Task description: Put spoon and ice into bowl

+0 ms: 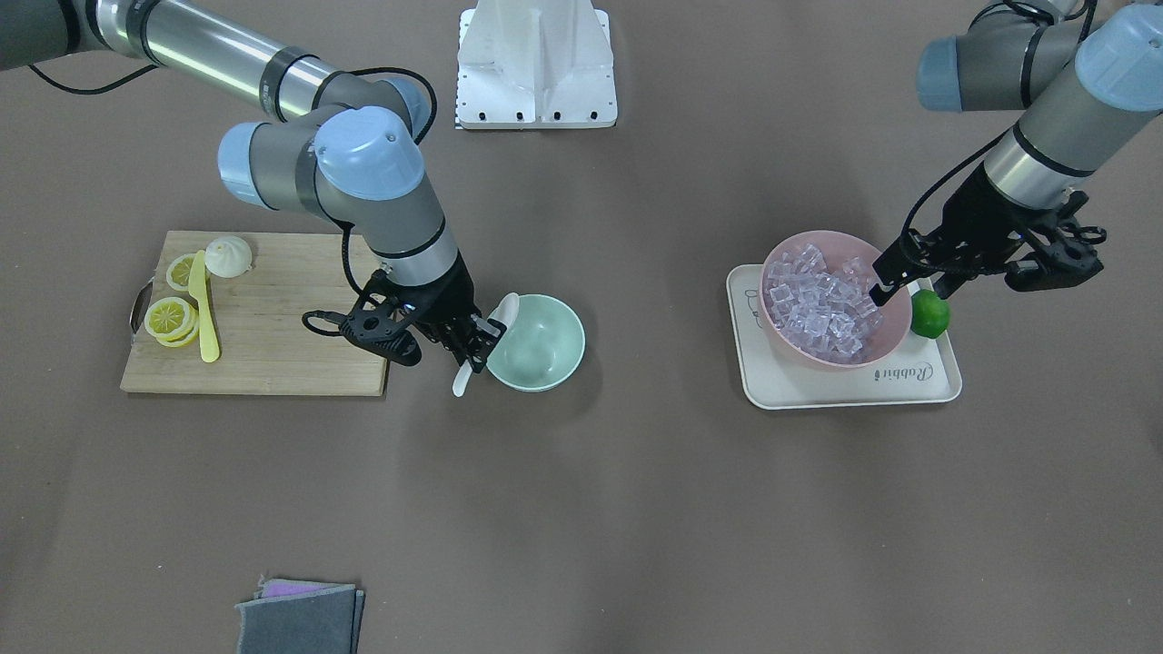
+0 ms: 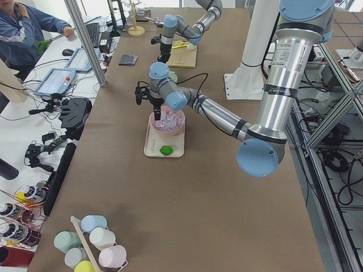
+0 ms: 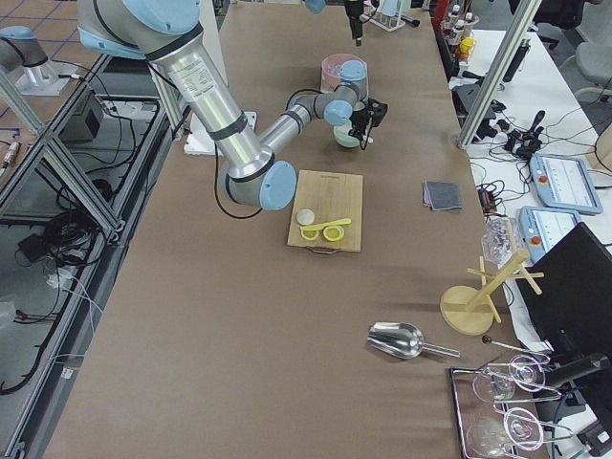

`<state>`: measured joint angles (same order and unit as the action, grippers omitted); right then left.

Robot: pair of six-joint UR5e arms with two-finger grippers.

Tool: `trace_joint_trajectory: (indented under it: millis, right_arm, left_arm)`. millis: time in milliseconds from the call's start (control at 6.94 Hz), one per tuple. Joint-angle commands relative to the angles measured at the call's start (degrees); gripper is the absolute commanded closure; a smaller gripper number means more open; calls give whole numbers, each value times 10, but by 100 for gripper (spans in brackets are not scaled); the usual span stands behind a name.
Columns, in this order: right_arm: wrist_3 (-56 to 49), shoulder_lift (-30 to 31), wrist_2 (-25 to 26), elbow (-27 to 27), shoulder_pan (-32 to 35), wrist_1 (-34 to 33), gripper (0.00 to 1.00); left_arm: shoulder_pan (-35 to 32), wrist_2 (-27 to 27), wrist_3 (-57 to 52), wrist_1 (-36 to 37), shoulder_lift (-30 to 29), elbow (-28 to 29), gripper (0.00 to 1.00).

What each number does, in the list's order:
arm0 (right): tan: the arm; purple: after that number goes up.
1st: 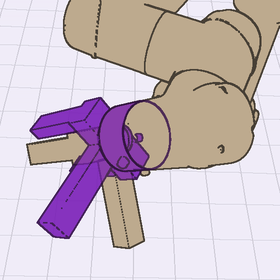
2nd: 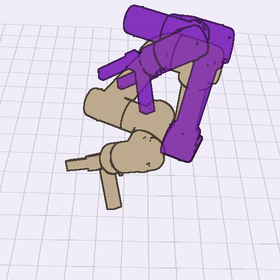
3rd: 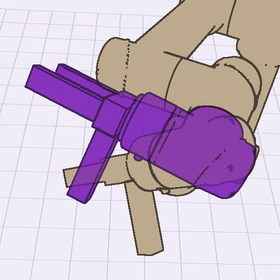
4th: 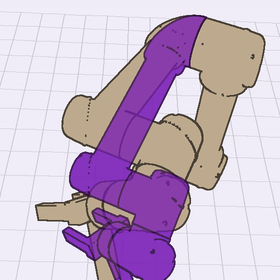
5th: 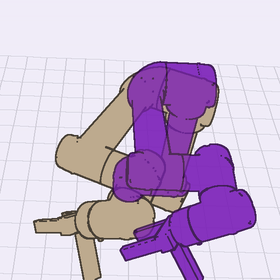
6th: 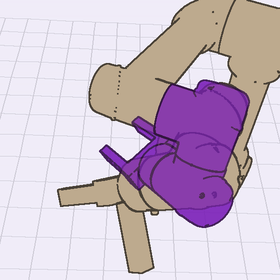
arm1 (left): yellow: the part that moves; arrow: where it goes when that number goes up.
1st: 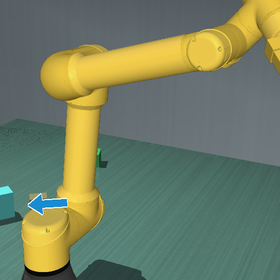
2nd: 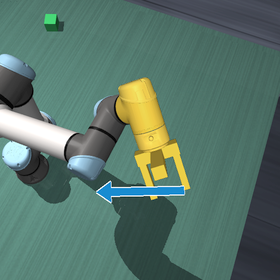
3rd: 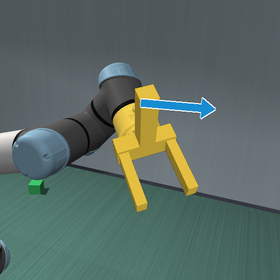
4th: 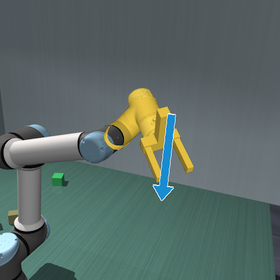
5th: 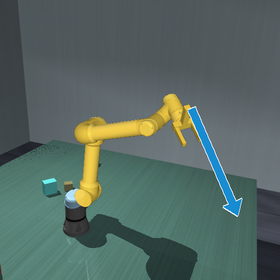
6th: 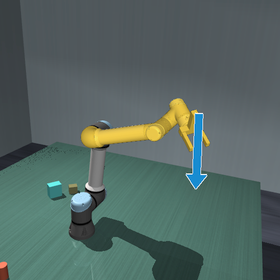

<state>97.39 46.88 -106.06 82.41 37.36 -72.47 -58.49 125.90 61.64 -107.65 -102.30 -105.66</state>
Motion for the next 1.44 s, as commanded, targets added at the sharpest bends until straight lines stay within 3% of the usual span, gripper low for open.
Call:
trace_joint_trajectory:
  millis: [0, 144, 288, 432, 864, 1296]
  right_arm:
    - [15, -27, 23, -29, -9, 1, 100]
    - [14, -27, 24, -30, -9, 1, 100]
    - [12, -26, 24, -30, -9, 1, 55]
    - [10, -26, 23, -27, -8, 1, 1]
    - [-19, -16, 3, -23, 12, -1, 0]
    - [-97, 72, -50, 57, 46, -5, 0]
  left_arm:
    - [19, -8, 1, 9, -14, -1, 3]
    - [28, -12, 0, 21, -25, -2, 3]
    - [43, -23, -1, 21, -25, -4, 3]
    - [62, -38, -6, 21, -24, -6, 3]
    - [87, -70, -47, 21, -21, -8, 8]
    - [94, -115, -154, 21, -24, 5, 10]
